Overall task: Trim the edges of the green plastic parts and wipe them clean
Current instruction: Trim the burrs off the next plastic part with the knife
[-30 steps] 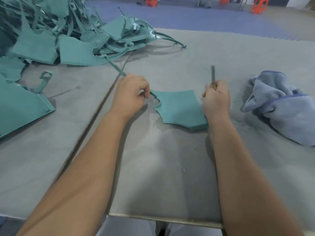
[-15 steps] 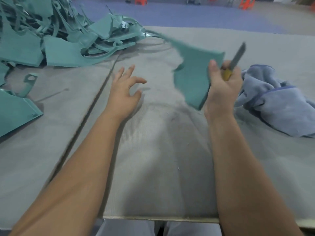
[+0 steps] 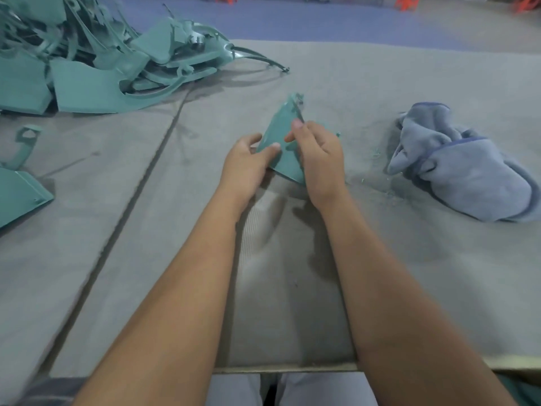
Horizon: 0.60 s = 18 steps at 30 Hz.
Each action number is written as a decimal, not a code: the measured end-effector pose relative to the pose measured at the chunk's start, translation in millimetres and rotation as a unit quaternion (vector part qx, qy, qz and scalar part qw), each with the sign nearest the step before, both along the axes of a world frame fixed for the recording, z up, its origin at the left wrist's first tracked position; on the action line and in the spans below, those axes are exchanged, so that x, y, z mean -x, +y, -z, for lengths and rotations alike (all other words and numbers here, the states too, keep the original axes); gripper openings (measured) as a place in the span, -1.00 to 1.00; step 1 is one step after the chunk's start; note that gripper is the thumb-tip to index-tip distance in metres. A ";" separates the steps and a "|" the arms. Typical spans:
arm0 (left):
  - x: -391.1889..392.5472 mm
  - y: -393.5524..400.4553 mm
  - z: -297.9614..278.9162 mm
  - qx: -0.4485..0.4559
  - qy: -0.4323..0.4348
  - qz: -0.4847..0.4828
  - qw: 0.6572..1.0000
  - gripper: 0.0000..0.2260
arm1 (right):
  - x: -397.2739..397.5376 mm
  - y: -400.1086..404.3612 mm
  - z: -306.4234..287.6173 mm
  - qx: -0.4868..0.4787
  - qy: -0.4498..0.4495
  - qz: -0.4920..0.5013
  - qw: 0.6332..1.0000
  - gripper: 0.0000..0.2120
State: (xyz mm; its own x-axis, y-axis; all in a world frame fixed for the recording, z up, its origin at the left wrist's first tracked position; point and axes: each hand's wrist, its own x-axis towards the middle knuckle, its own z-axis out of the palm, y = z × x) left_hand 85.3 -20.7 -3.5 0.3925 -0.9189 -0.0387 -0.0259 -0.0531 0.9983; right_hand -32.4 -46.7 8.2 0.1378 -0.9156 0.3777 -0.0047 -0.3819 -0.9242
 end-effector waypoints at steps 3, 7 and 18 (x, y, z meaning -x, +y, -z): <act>0.4 2.0 -1.0 0.013 -0.023 0.034 0.999 -0.86 | 2.0 0.1 -3.8 -0.044 -0.088 -0.027 0.995 -0.85; -3.2 4.7 -6.3 0.051 0.066 0.025 0.996 -0.92 | -3.0 4.9 -4.4 -0.044 -0.086 0.021 0.995 -0.86; -13.4 3.1 -9.6 0.090 0.288 -0.060 0.951 -0.78 | -16.3 12.0 -2.3 -0.116 0.001 -0.116 0.986 -0.68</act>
